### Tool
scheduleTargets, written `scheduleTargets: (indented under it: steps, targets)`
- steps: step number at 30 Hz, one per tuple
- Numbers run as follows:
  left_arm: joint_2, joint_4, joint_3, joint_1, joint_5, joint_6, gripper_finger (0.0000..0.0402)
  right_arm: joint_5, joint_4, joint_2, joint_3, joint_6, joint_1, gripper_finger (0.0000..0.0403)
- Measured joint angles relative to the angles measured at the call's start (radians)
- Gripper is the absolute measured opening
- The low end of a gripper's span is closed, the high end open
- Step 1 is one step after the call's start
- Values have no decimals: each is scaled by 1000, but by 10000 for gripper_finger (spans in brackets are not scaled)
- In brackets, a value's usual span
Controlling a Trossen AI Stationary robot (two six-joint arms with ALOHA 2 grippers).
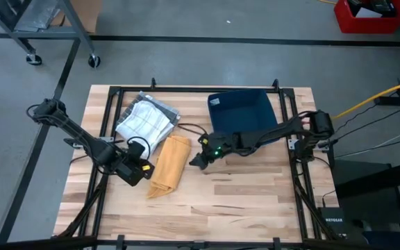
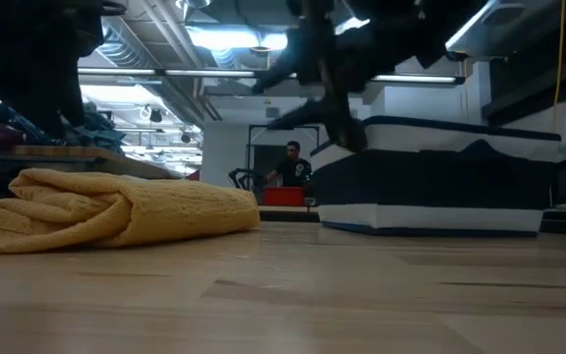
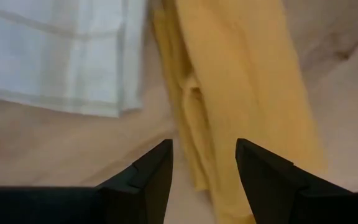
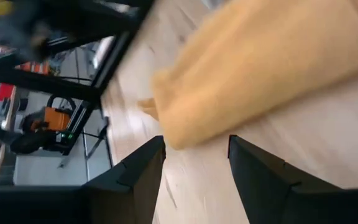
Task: Fold towel
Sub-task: Stack the yellow towel on top of the white towel
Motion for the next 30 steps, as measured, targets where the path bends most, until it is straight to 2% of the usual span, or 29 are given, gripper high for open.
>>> scheduleTargets:
  steps: [5,13,17,24,30]
  targets:
    - [35,71,0,0,19,-42,169,0,8,66,0,107,21,186]
    - [141,76,0,0,28,-124,169,1,20,141,0,116,29,186]
    - [188,84,0,0,63,-163,169,5,27,168,0,166,29,186]
    - [267,217,0,7,64,-139,169,61,129,210,0,215,42,186]
    - [314,230,0,29,62,-142,169,90,137,262,29,273,54,186]
